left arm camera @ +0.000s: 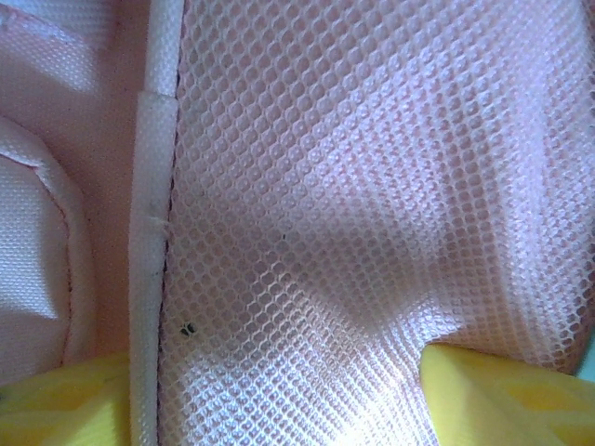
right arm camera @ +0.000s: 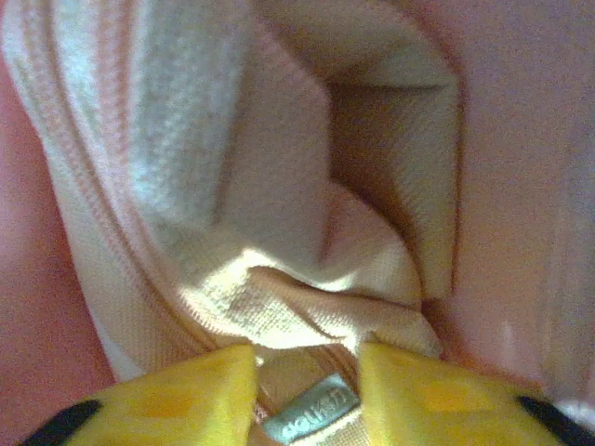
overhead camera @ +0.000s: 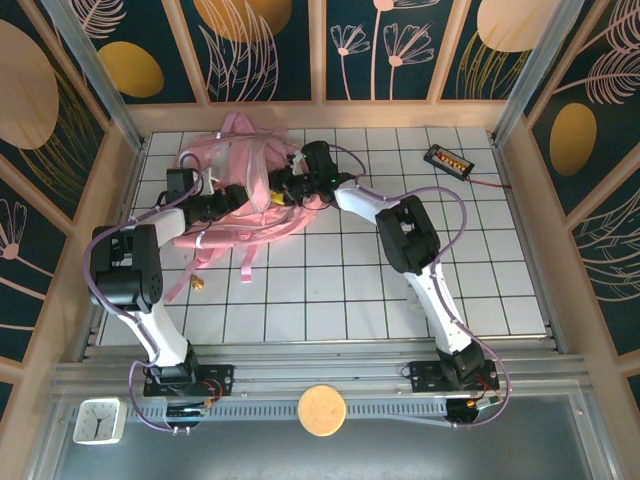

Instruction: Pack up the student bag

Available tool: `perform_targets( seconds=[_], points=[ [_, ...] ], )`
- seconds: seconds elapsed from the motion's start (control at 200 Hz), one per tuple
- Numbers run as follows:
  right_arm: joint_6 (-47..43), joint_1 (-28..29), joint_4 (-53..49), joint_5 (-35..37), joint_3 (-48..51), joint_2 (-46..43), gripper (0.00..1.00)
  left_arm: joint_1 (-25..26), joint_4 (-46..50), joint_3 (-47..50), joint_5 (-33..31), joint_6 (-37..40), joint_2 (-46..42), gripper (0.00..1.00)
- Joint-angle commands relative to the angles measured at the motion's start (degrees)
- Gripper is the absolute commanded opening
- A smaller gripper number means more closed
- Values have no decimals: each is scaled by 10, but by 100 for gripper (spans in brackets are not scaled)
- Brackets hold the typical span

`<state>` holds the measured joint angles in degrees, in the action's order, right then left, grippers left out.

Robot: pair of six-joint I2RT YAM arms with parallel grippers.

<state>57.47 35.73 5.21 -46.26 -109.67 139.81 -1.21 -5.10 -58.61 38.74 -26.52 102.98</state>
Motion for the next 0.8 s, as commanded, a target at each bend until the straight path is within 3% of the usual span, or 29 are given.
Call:
perform_targets(
  seconds=[0.0,0.265,0.375,0.435,0.55,0.671,0.796],
  points=[
    [-58,33,-59,-38,63,-70,50,30,-6,10,53,11,-37,71],
    [-60,-20,-34,-25,181,-176,60,9,-12,75,35,-19,-127,73],
    [-82,-28,-47,-14,216,-214,74,8,-4,80,28,-26,-148,73],
    [-92,-30,-44,-13,239,-235,99,8,-5,86,23,-33,-158,73],
    [-134,-30,-51,37,302,-307,99,8,-7,100,18,-45,-177,74],
    [-244,-11,-108,140,354,-389,99,8,-7,116,16,-51,-193,74],
    [-360,51,-205,200,316,-380,99,8,-20,141,14,-66,-210,74]
  ],
)
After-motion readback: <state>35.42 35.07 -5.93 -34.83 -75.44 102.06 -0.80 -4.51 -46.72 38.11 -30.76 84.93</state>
